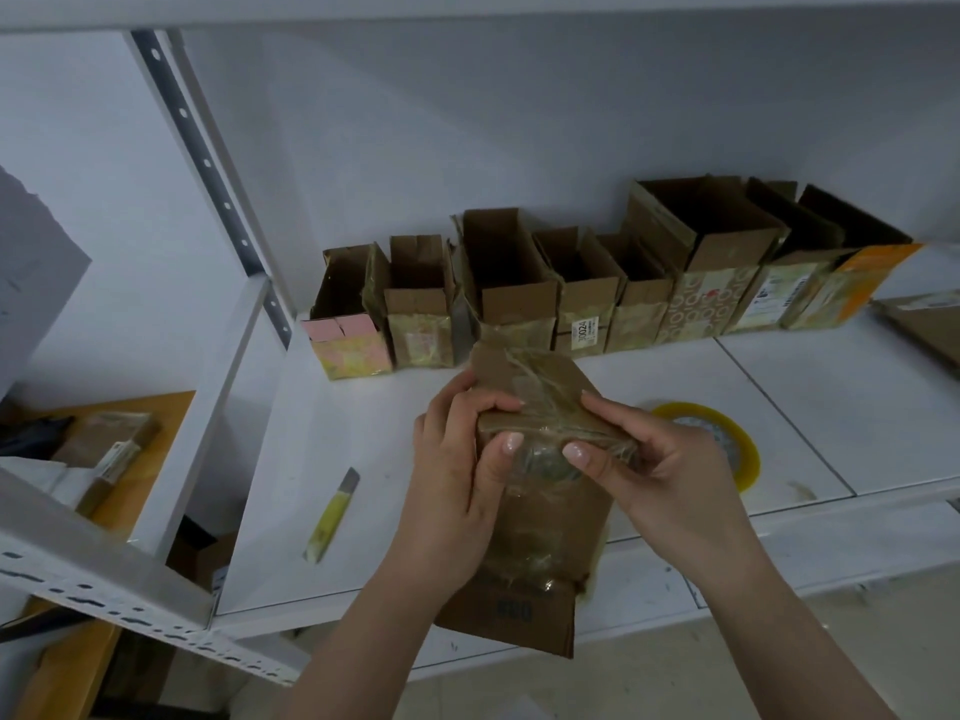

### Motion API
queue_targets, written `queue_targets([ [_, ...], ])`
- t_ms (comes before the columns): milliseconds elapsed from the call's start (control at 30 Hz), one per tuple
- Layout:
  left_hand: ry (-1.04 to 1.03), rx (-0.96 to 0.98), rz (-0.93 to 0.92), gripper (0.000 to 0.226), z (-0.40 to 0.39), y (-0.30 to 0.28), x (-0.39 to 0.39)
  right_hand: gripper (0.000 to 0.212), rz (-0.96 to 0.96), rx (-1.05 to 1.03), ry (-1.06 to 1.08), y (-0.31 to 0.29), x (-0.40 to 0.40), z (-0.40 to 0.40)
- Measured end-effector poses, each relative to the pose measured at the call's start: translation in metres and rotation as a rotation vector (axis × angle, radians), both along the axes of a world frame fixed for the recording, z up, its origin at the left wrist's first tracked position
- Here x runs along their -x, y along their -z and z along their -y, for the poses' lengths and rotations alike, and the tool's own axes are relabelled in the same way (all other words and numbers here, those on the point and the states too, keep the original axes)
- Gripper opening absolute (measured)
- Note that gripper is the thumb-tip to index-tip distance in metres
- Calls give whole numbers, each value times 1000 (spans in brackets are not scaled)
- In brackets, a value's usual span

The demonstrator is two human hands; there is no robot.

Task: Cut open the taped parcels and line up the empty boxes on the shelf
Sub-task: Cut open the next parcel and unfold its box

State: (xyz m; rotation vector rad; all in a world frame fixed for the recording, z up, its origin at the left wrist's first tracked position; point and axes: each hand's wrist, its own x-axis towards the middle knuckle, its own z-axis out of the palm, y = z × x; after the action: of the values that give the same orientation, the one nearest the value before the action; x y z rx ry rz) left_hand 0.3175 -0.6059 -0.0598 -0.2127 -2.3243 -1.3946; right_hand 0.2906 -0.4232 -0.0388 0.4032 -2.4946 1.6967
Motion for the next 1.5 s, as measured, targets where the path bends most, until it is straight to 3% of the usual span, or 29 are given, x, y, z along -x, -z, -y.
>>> queue_targets([
  [167,-128,31,-45,26,-8,-3,-1,76,-8,-27,17,1,-1,3],
  [300,-50,5,-80,29,-3,-8,-1,70,23,24,-5,0,0,-1],
  [467,8,-164,-41,25,-4,-3,-3,73,23,98,-33,2,-4,3],
  [600,-48,-177,-87,30,-4,-7,-3,51,22,143,-18,7,-7,8],
  [700,-72,-174,-78,25,-4,-10,-5,57,19,153,-27,9,-8,8],
  [833,-109,-243,-85,20,5,-22,-7,50,64,293,-30,8,-9,-1],
  [900,-81,-303,-65,20,4,-29,-10,47,55,274,-8,4,-8,2],
  [1000,-72,-356,-55,23,-5,-33,-14,72,12,185,-83,7,-9,16],
  [1100,-107,-349,-88,19,-13,-31,-18,79,-49,128,-86,7,-11,23],
  [1300,-144,-300,-97,29,-14,-27,-21,67,-158,11,-13,10,-5,22],
  [1433,-120,-264,-130,24,-7,-27,-19,65,-152,89,-93,1,-5,16],
  [1500,-106,-240,-151,19,-9,-27,-20,54,-252,33,-64,1,-3,15],
])
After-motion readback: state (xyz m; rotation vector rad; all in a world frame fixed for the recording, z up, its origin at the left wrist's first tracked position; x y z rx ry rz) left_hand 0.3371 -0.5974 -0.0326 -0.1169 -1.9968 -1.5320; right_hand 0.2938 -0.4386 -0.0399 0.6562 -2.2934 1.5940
